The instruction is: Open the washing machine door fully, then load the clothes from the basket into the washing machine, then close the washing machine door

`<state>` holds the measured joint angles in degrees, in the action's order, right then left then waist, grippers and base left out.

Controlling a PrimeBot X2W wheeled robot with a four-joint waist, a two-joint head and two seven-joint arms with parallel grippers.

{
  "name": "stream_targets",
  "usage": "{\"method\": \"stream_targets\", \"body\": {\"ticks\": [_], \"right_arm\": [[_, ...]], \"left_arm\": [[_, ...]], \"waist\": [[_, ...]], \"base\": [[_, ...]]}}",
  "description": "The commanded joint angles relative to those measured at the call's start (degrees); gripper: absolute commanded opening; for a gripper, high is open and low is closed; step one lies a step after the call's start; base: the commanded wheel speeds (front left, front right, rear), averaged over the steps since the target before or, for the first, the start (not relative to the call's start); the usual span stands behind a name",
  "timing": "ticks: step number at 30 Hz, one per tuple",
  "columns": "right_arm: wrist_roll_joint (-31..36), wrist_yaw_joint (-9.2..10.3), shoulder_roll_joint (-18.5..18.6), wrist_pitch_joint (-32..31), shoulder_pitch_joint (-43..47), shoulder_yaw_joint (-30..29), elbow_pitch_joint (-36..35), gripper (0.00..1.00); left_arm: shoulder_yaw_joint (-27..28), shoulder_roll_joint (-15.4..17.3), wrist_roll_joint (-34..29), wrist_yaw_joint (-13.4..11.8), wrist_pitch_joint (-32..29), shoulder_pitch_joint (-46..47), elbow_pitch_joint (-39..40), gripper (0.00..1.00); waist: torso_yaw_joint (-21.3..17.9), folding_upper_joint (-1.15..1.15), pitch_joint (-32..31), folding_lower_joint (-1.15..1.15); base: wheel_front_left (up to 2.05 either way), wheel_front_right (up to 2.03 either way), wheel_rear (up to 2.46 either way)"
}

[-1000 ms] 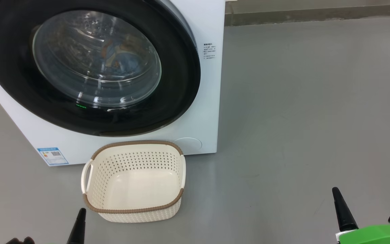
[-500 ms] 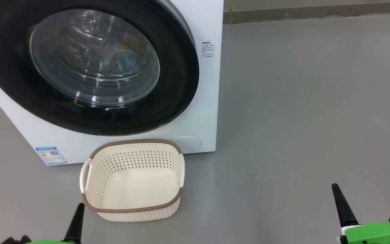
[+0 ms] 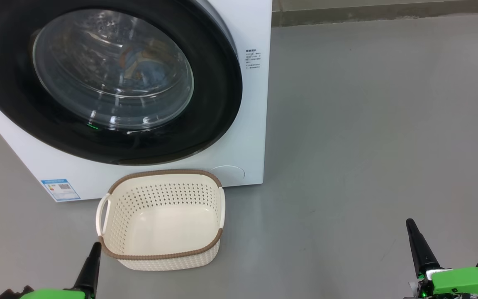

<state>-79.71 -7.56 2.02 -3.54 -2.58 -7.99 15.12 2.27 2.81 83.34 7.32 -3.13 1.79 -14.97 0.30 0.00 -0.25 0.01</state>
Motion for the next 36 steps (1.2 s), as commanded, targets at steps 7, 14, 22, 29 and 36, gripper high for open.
{"method": "stream_targets", "body": {"ticks": [7,14,22,29,36], "right_arm": [[-7.7,0.06,0.8,-1.8,-3.1,1.4,-1.2,0.0],[-12.5,0.08,0.9,-2.9,-3.6,1.5,-1.1,0.0],[-12.5,0.08,0.9,-2.9,-3.6,1.5,-1.1,0.0],[-12.5,0.08,0.9,-2.9,-3.6,1.5,-1.1,0.0],[-12.5,0.08,0.9,-2.9,-3.6,1.5,-1.1,0.0]], "left_arm": [[3.0,0.6,5.6,0.2,-1.9,3.8,1.0,0.0],[3.8,0.5,9.2,0.2,-3.0,4.4,0.9,0.0],[3.8,0.4,9.2,0.2,-3.0,4.4,0.9,0.0],[3.9,0.4,9.1,0.2,-3.1,4.4,0.9,0.0],[3.9,0.3,9.1,0.2,-3.1,4.4,0.9,0.0]], "waist": [[-0.2,0.0,0.2,0.0],[-0.3,0.0,0.4,0.0],[-0.3,0.0,0.4,0.0],[-0.3,0.0,0.4,0.0],[-0.3,0.0,0.4,0.0]], "base": [[0.0,0.0,0.0],[0.0,0.0,0.0],[0.0,0.0,0.0],[0.0,0.0,0.0],[0.0,0.0,0.0]]}}
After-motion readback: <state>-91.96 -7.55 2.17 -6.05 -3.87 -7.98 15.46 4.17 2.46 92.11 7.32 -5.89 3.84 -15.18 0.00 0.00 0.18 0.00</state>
